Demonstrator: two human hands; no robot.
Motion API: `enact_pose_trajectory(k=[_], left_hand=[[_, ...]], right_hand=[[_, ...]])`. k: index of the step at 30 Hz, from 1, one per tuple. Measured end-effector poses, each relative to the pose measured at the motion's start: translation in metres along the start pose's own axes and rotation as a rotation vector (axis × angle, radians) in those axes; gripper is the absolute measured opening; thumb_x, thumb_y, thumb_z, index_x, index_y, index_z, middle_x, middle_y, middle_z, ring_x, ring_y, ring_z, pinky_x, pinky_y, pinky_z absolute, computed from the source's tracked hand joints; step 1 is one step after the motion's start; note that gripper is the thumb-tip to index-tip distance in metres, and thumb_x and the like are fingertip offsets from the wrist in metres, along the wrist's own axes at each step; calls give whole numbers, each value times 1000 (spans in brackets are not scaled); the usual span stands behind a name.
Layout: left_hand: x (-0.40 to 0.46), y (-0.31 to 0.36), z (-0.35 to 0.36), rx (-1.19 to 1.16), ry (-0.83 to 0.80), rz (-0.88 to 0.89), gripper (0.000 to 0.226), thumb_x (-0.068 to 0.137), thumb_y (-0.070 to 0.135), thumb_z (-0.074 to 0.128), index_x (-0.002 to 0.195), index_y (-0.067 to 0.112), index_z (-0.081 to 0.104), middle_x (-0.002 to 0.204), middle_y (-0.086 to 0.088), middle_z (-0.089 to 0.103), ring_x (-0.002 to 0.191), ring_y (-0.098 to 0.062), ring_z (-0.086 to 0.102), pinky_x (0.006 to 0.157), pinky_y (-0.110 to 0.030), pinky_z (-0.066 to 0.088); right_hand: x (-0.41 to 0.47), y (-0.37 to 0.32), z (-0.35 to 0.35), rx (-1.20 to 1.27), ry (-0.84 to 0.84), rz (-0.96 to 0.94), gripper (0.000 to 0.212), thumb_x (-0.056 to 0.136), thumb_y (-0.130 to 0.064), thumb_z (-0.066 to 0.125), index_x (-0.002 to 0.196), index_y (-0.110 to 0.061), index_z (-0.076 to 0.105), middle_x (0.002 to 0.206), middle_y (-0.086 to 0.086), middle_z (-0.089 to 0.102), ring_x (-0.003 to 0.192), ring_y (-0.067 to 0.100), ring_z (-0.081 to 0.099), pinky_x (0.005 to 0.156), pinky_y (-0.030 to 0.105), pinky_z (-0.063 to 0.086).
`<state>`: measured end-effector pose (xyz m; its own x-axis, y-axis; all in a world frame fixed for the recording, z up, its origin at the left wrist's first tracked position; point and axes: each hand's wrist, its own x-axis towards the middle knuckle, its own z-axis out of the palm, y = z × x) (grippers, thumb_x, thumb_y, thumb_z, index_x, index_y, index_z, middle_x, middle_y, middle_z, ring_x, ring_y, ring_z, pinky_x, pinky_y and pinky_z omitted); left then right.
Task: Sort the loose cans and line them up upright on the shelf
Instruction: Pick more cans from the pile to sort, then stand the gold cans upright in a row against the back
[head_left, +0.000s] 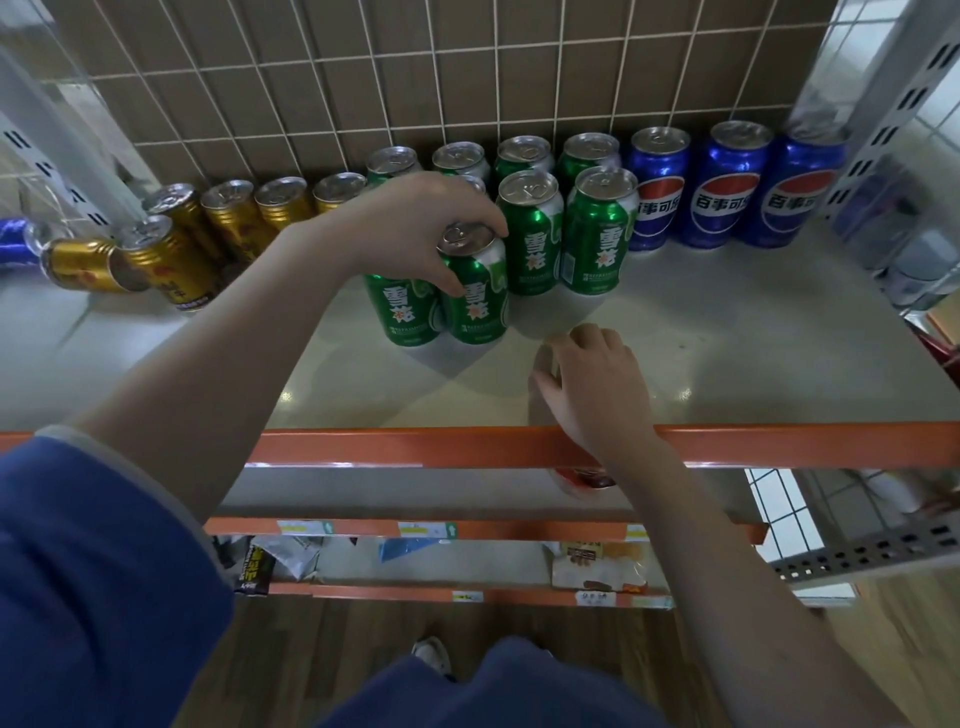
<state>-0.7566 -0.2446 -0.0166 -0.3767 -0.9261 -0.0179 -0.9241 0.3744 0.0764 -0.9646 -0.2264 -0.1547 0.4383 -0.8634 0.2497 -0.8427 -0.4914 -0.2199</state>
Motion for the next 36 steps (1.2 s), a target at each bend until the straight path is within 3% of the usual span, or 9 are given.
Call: enact_pose_trajectory(k=[8, 11, 14, 19, 22, 28, 32, 36], left_hand=[[-2, 10, 1, 2, -35, -103, 68, 74, 20, 77, 134, 23, 45, 134, -1, 48, 122, -20, 41, 94, -31, 32], [-11, 19, 10, 54, 19, -170, 71, 77, 21, 72, 140, 28, 38, 144, -3, 38, 132, -23, 32, 102, -38, 32], [-32, 35, 27, 77, 145, -292, 72, 80, 27, 65, 144, 29, 32, 152, -5, 29, 139, -28, 24, 107, -48, 30], [-75, 56, 59, 68, 546, -532, 56, 83, 21, 60, 137, 15, 45, 142, -10, 43, 135, -31, 33, 106, -44, 33], [-106, 53, 78, 30, 599, -718, 55, 85, 22, 61, 137, 11, 45, 144, -15, 41, 136, -35, 31, 107, -48, 32], [-190, 17, 103, -39, 512, -992, 59, 88, 27, 61, 141, 12, 39, 153, -16, 25, 144, -32, 14, 114, -45, 18], [-262, -19, 101, -64, 515, -1100, 60, 91, 32, 56, 144, 15, 33, 155, -13, 20, 145, -30, 10, 114, -47, 17], [-351, -63, 96, -64, 561, -1184, 54, 88, 31, 59, 135, 11, 43, 148, -17, 32, 139, -35, 24, 109, -51, 26]], right_hand=[[-1, -1, 1, 19, 6, 14, 29, 89, -30, 55, 103, -7, 63, 97, 13, 59, 92, 31, 53, 77, 37, 42], [-5, -4, 1, 43, 102, 43, 26, 87, -29, 58, 92, -4, 63, 87, 15, 60, 82, 33, 55, 69, 37, 44], [-12, -9, -1, 54, 175, 50, 25, 85, -26, 60, 93, -3, 63, 87, 16, 61, 80, 34, 56, 67, 38, 46], [-22, -22, -2, 86, 197, 34, 34, 86, -30, 52, 106, -4, 59, 99, 16, 60, 91, 35, 54, 75, 40, 45], [-26, -43, -2, 131, 212, -7, 39, 85, -31, 51, 112, -3, 59, 100, 16, 58, 92, 35, 54, 77, 41, 45], [-29, -115, 11, 147, 155, -137, 37, 87, -28, 61, 115, -5, 59, 111, 18, 58, 101, 37, 55, 84, 45, 45], [-30, -188, 29, 115, 156, -220, 39, 82, -28, 63, 113, -4, 60, 106, 20, 59, 99, 39, 57, 84, 45, 46], [-31, -288, 51, 135, 149, -277, 43, 76, -27, 75, 111, -5, 62, 109, 23, 60, 103, 41, 58, 88, 46, 47]])
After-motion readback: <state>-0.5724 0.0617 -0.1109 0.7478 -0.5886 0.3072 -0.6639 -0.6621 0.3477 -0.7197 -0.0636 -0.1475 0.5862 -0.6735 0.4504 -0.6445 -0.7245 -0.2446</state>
